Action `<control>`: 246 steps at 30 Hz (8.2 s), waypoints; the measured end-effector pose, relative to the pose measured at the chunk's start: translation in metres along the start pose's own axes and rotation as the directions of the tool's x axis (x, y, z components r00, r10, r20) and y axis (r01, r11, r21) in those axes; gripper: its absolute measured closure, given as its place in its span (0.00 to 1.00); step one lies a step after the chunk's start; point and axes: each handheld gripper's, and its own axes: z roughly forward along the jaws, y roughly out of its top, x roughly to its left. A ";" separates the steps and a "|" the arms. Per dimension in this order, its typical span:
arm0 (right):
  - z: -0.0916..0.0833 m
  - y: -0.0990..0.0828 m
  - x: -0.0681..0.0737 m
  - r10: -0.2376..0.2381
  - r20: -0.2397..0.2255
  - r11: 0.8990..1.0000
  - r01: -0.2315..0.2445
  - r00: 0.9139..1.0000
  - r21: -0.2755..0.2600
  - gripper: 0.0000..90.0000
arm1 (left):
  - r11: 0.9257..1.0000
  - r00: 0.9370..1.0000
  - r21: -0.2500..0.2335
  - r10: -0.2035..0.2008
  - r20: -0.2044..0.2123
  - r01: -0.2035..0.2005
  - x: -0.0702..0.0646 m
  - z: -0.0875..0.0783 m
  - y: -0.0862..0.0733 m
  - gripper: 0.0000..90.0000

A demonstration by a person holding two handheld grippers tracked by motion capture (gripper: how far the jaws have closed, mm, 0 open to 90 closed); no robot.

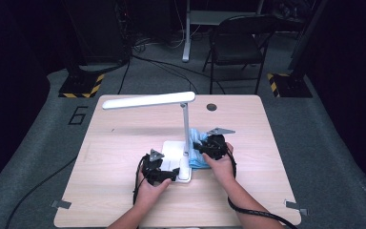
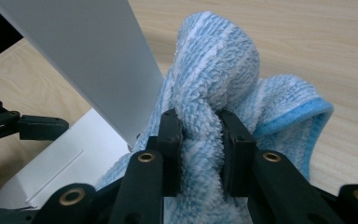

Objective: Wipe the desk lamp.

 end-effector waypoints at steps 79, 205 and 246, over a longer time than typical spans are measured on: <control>-0.060 0.071 0.032 -0.052 -0.135 0.996 0.040 0.989 -0.083 0.83 | 1.000 1.000 0.007 0.010 0.006 -0.010 0.000 0.000 0.000 0.04; -0.035 0.050 0.018 0.017 -0.167 1.000 -0.014 0.986 0.024 0.83 | 1.000 1.000 0.001 0.005 -0.002 -0.005 0.000 0.000 0.000 0.04; -0.115 0.143 0.061 -0.142 -0.217 0.972 0.095 0.966 -0.216 0.81 | 1.000 1.000 -0.009 -0.003 -0.017 0.003 0.000 0.001 0.000 0.04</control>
